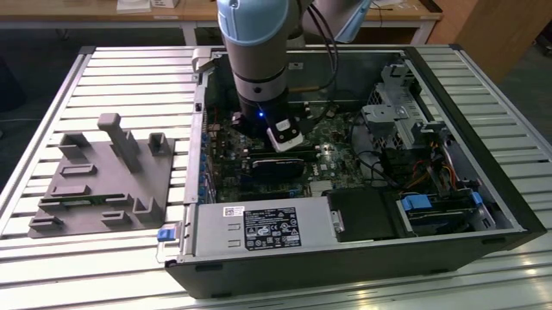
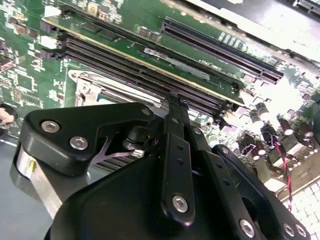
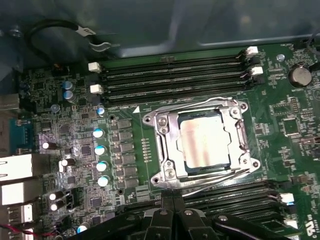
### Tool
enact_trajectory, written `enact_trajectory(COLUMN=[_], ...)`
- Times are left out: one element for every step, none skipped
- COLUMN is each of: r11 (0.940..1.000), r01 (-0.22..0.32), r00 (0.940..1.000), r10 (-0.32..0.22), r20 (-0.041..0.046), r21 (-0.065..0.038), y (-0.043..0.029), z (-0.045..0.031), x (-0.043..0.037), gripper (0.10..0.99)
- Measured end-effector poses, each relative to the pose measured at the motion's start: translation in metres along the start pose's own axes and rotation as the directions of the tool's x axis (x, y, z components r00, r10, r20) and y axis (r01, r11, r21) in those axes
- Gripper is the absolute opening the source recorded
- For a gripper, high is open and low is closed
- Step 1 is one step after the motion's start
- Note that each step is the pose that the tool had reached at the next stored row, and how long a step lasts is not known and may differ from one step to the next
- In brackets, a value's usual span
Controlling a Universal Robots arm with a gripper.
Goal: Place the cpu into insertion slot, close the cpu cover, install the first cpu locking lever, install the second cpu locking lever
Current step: 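Install the second cpu locking lever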
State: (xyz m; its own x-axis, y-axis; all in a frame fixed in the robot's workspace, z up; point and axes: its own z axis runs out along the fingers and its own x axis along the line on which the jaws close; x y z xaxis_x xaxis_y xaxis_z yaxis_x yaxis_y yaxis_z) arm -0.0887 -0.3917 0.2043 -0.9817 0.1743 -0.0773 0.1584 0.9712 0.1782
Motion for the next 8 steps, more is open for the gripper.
enact_trajectory(r11=[1.0000, 1.0000, 1.0000, 1.0000, 1.0000, 1.0000, 1.0000, 0.9999], r01=[0.000, 0.000, 0.000, 0.000, 0.000, -0.001, -0.001, -0.001], r00=[1.0000, 1.0000, 1.0000, 1.0000, 1.0000, 1.0000, 1.0000, 1.0000], r10=[0.000, 0.000, 0.000, 0.000, 0.000, 0.000, 0.001, 0.001], r20=[0.0000, -0.0001, -0.0002, -0.0004, -0.0006, -0.0008, -0.0012, -0.0017], r21=[0.000, -0.001, -0.001, -0.002, -0.003, -0.005, -0.007, -0.010], y=[-0.0002, -0.0003, -0.0004, -0.0006, -0.0007, -0.0007, -0.0007, -0.0008], z=[0.0005, 0.0010, 0.0015, 0.0019, 0.0023, 0.0027, 0.0030, 0.0033], x=[0.0004, 0.0005, 0.0006, 0.0007, 0.0008, 0.0009, 0.0010, 0.0012], gripper=[0.106, 0.106, 0.106, 0.106, 0.106, 0.106, 0.106, 0.106])
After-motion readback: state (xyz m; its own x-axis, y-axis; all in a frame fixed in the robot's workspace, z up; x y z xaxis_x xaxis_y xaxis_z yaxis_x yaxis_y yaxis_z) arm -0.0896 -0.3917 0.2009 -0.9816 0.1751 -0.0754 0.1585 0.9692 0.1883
